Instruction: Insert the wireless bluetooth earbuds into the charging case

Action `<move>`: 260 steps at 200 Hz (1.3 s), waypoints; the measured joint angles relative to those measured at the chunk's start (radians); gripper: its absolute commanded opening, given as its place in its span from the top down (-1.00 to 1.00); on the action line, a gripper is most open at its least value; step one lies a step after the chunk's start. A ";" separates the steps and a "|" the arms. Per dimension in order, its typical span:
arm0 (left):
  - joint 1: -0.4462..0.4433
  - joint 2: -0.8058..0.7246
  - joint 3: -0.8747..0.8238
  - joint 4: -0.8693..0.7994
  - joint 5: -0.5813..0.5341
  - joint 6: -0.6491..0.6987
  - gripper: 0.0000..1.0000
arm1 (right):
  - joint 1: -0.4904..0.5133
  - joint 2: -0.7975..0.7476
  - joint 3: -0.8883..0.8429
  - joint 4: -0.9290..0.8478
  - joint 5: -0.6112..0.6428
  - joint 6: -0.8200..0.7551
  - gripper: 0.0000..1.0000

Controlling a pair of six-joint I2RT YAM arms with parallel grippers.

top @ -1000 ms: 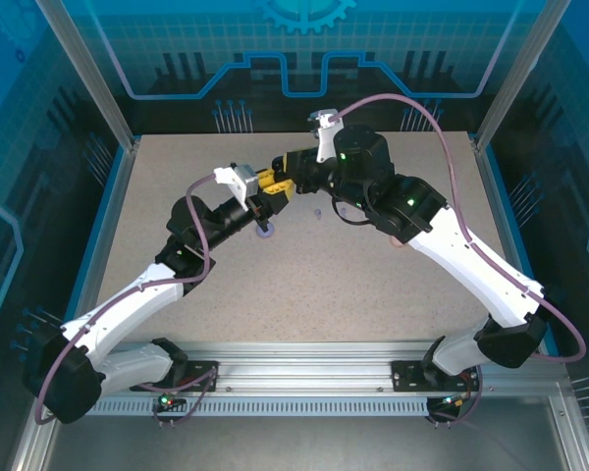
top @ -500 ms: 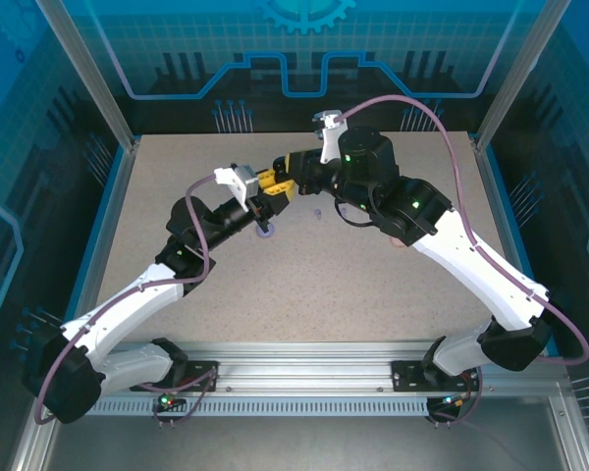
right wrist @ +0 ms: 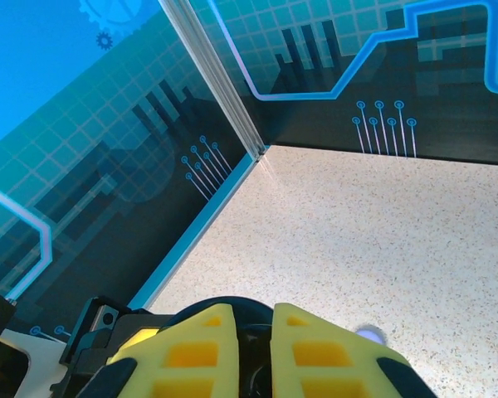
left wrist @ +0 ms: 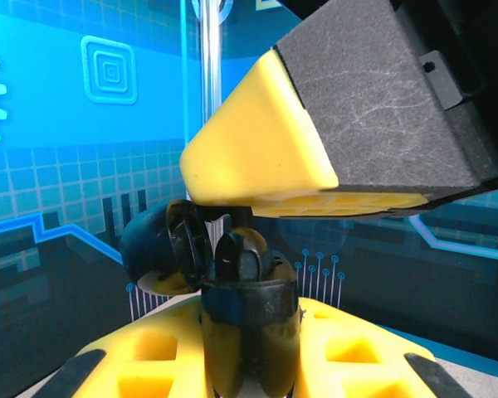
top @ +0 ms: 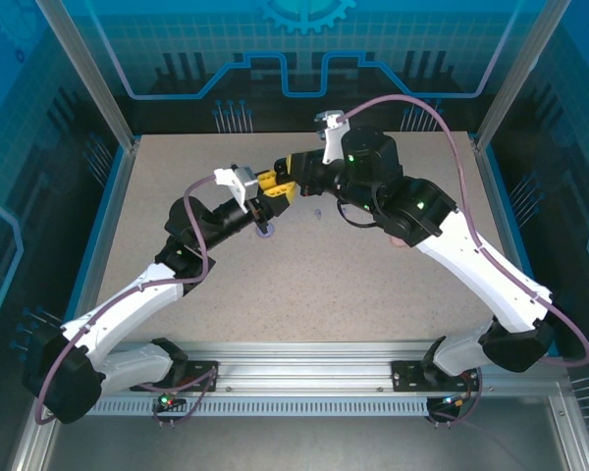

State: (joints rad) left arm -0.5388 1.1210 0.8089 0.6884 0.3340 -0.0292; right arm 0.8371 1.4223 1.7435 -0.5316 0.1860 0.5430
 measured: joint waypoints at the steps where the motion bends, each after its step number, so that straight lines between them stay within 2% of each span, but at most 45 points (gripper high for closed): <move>1: 0.000 0.000 0.000 0.001 0.001 0.000 1.00 | 0.000 0.000 0.000 0.000 0.000 0.000 0.75; 80: -0.012 -0.005 -0.001 0.065 0.031 -0.002 1.00 | 0.000 -0.025 0.034 -0.042 -0.036 0.000 0.75; 260: -0.034 -0.010 -0.001 0.080 0.054 0.002 1.00 | 0.001 -0.024 0.058 -0.028 -0.068 0.000 0.76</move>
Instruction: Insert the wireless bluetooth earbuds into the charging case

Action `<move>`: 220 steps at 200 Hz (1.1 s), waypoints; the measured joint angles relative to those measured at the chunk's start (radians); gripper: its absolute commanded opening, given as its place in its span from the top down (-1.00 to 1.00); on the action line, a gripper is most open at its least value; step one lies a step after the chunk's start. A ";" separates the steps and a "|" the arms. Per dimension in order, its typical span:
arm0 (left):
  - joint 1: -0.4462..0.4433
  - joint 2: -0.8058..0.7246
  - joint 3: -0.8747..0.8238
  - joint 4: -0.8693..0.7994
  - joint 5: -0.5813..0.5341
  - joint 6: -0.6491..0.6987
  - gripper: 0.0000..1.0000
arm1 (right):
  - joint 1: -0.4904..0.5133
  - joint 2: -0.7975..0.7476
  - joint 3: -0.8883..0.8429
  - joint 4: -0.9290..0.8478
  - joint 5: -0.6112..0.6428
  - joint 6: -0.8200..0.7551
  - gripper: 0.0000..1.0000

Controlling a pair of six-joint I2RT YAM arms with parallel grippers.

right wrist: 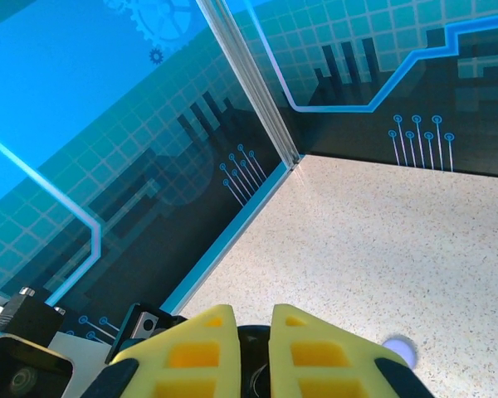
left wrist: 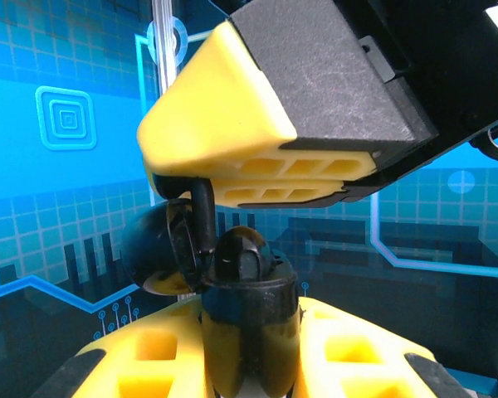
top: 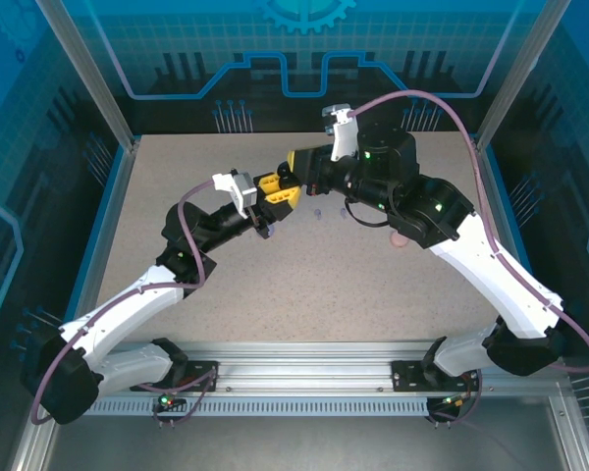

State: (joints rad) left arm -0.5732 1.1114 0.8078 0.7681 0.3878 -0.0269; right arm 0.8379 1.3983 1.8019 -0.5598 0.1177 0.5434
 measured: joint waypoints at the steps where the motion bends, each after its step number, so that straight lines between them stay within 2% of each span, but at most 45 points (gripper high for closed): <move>1: 0.000 0.000 0.000 0.000 0.000 0.000 1.00 | 0.000 0.000 0.000 0.000 0.000 0.000 0.76; 220: 0.000 0.021 0.000 0.000 0.000 0.007 1.00 | 0.006 -0.053 -0.064 -0.008 0.008 0.007 0.76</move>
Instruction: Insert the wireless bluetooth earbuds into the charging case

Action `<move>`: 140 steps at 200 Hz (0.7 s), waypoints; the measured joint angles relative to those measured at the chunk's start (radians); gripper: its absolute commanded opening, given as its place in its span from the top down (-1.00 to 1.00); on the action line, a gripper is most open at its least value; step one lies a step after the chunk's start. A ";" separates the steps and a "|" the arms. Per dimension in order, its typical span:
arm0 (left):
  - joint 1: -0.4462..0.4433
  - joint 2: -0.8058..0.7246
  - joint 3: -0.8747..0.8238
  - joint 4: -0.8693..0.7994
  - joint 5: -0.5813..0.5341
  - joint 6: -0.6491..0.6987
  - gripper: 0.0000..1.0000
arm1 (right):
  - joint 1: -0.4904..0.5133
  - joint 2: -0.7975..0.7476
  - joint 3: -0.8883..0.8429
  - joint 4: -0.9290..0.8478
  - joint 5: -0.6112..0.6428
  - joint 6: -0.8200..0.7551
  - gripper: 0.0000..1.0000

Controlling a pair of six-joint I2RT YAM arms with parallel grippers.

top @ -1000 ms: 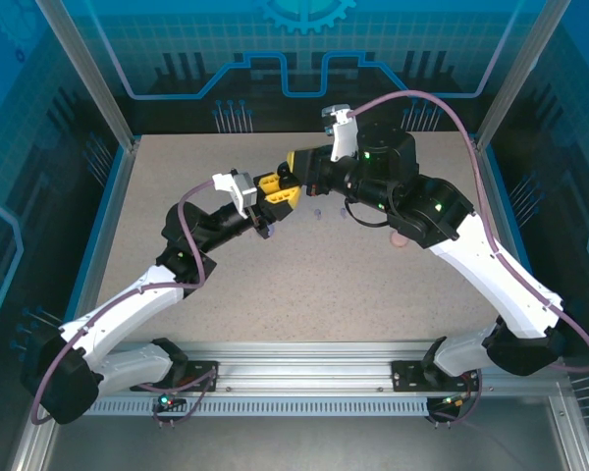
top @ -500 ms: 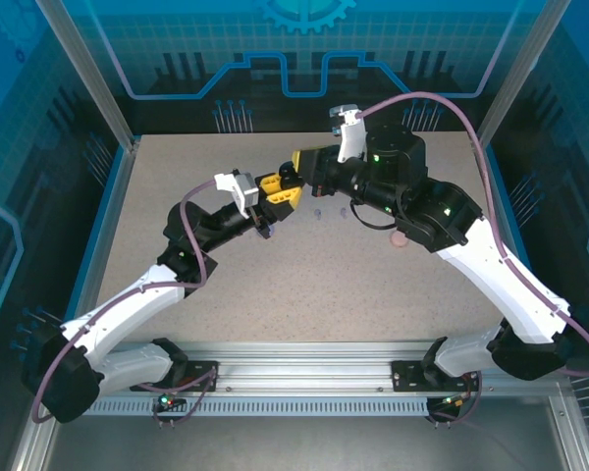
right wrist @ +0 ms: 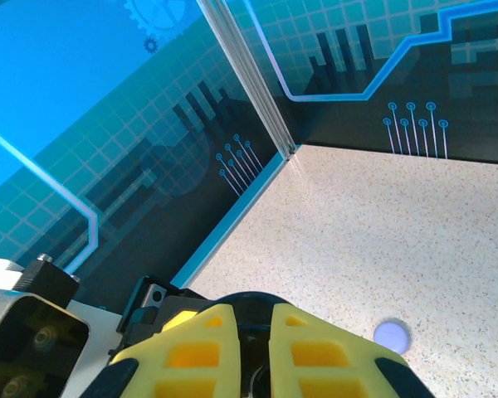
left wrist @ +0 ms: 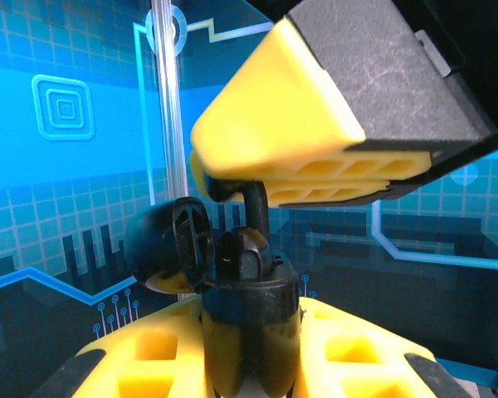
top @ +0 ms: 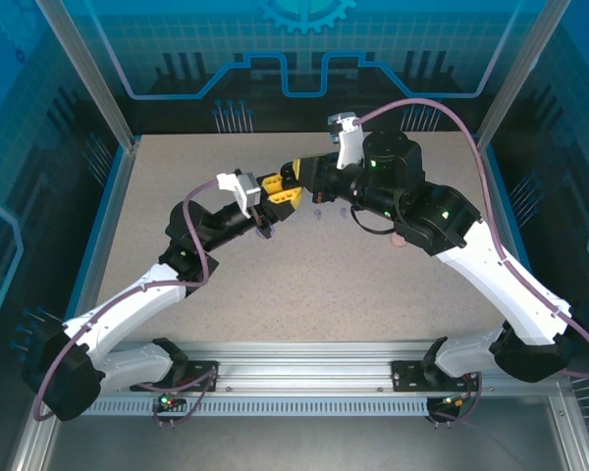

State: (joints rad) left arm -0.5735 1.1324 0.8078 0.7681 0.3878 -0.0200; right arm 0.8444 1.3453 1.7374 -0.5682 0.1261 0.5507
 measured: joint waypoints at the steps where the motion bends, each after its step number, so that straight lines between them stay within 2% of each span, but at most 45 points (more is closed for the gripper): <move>1: 0.000 0.000 0.000 0.000 0.000 0.000 1.00 | 0.000 0.000 -0.001 0.000 0.000 0.000 0.76; 140: 0.000 0.000 0.000 0.000 -0.002 0.003 1.00 | 0.000 0.000 -0.011 -0.017 -0.023 0.003 0.79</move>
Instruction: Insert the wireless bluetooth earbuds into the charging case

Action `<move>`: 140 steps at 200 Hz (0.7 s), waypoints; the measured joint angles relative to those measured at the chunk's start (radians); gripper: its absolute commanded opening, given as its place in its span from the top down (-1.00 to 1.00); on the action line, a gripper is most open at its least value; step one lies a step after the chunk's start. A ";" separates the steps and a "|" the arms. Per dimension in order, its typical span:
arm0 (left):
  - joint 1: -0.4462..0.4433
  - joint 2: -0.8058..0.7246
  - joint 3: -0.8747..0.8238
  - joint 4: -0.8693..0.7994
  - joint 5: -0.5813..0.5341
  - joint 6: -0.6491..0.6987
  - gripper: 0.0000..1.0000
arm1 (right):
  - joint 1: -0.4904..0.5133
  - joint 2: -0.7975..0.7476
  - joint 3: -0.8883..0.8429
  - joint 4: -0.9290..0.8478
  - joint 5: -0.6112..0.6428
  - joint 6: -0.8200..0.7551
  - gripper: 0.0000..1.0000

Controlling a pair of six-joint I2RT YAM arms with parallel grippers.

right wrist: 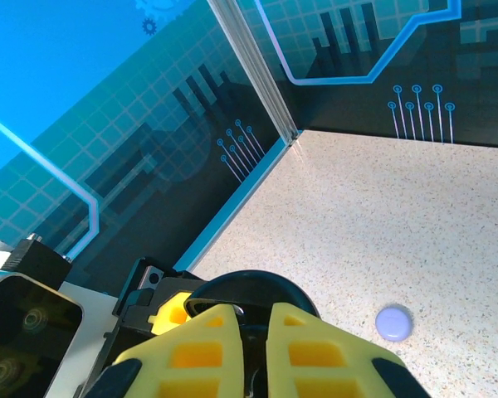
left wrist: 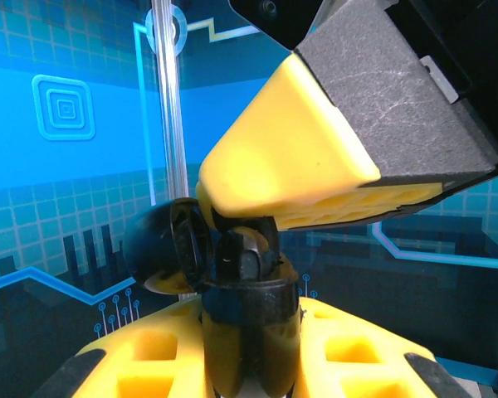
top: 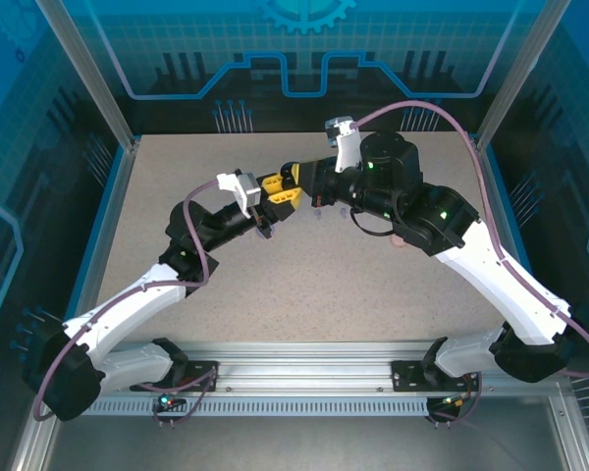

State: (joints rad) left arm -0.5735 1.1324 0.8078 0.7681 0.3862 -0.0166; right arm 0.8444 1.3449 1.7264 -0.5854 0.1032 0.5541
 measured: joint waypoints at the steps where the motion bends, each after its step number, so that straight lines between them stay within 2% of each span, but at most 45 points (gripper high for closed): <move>1: 0.000 0.000 0.000 0.000 0.000 0.000 1.00 | 0.000 0.000 0.000 0.000 0.000 0.000 0.79; 29: 0.000 0.000 0.000 0.000 0.000 0.000 1.00 | 0.000 0.001 0.000 -0.002 -0.004 0.000 0.73; 53: 0.000 0.000 0.000 0.000 0.000 0.000 1.00 | 0.000 0.003 0.000 -0.008 -0.006 0.002 0.51; 97: 0.000 0.000 0.000 -0.001 -0.007 0.000 1.00 | 0.001 0.010 0.022 -0.028 0.001 0.000 -0.06; 119: -0.001 0.000 0.000 0.000 -0.007 0.000 1.00 | -0.001 0.009 0.050 -0.027 0.016 -0.008 -0.22; 140: -0.001 0.000 0.000 0.000 -0.007 0.000 1.00 | -0.014 0.000 0.066 -0.024 0.019 -0.013 -0.26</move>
State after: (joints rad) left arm -0.5743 1.1324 0.8078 0.7681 0.3790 -0.0170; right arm 0.8307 1.3453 1.7924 -0.6098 0.1226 0.5415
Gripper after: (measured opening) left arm 0.221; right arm 0.623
